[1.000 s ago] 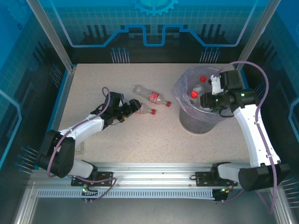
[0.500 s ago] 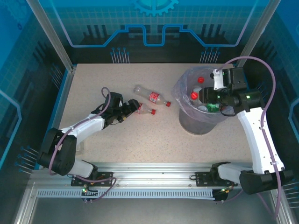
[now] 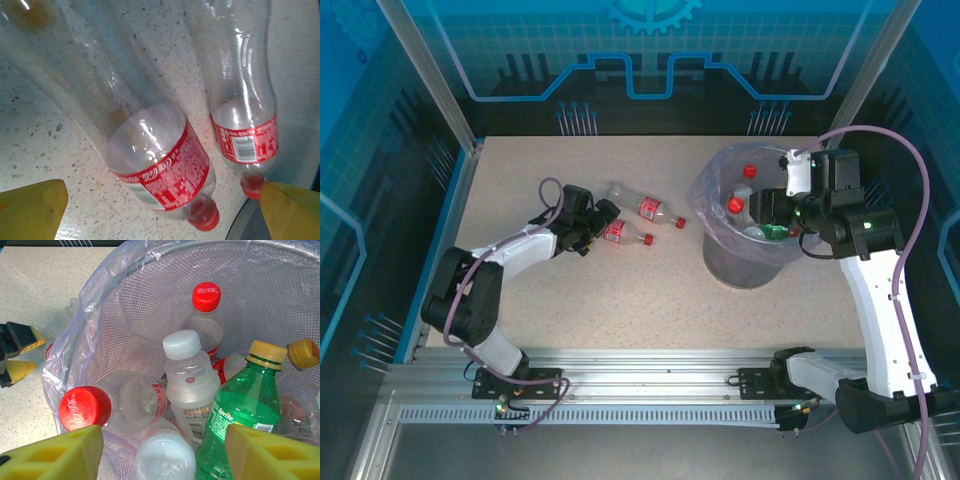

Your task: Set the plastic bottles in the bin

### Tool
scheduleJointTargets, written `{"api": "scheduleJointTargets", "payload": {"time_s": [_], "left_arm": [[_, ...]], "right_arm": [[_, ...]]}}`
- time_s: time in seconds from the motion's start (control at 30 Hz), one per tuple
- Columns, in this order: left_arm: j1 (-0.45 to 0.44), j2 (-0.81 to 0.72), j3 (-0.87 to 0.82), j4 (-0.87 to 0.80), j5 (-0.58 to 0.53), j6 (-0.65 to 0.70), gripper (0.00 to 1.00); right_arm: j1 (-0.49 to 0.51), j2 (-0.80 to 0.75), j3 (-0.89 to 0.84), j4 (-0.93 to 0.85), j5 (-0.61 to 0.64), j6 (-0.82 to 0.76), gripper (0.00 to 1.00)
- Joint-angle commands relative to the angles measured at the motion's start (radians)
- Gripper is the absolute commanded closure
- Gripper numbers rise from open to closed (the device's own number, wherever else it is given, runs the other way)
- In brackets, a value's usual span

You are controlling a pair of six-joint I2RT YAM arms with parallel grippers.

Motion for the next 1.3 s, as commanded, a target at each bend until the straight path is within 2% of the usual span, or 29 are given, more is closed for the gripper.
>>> {"api": "scheduleJointTargets", "payload": {"time_s": [0.0, 0.23, 0.5, 0.8, 0.9, 1.07, 1.17, 1.27], "left_arm": [[-0.013, 0.074, 0.094, -0.128, -0.018, -0.077, 0.01], [-0.032, 0.167, 0.129, -0.078, -0.007, -0.159, 0.01], [-0.033, 0.207, 0.089, -0.007, -0.001, -0.216, 0.01], [-0.032, 0.193, 0.044, 0.049, 0.006, -0.221, 0.23], [-0.032, 0.164, 0.030, 0.076, 0.008, -0.182, 0.29], [-0.032, 0.077, 0.023, 0.044, -0.029, -0.054, 0.32], [-0.032, 0.013, 0.010, 0.023, -0.062, 0.040, 0.48], [-0.036, -0.062, -0.004, -0.021, -0.088, 0.142, 0.51]], "right_arm": [[-0.011, 0.001, 0.017, -0.012, -0.001, -0.007, 0.33], [-0.010, -0.008, 0.018, -0.024, 0.008, -0.011, 0.33], [-0.009, -0.018, -0.006, -0.027, 0.015, -0.008, 0.33], [-0.010, -0.025, -0.010, -0.026, 0.012, -0.005, 0.33], [-0.009, -0.032, -0.013, -0.018, -0.010, -0.002, 0.33], [0.001, -0.059, 0.012, 0.011, -0.141, 0.027, 0.33], [0.011, -0.054, 0.020, 0.017, -0.153, 0.035, 0.33], [0.058, -0.050, 0.021, 0.035, -0.171, 0.064, 0.33]]}}
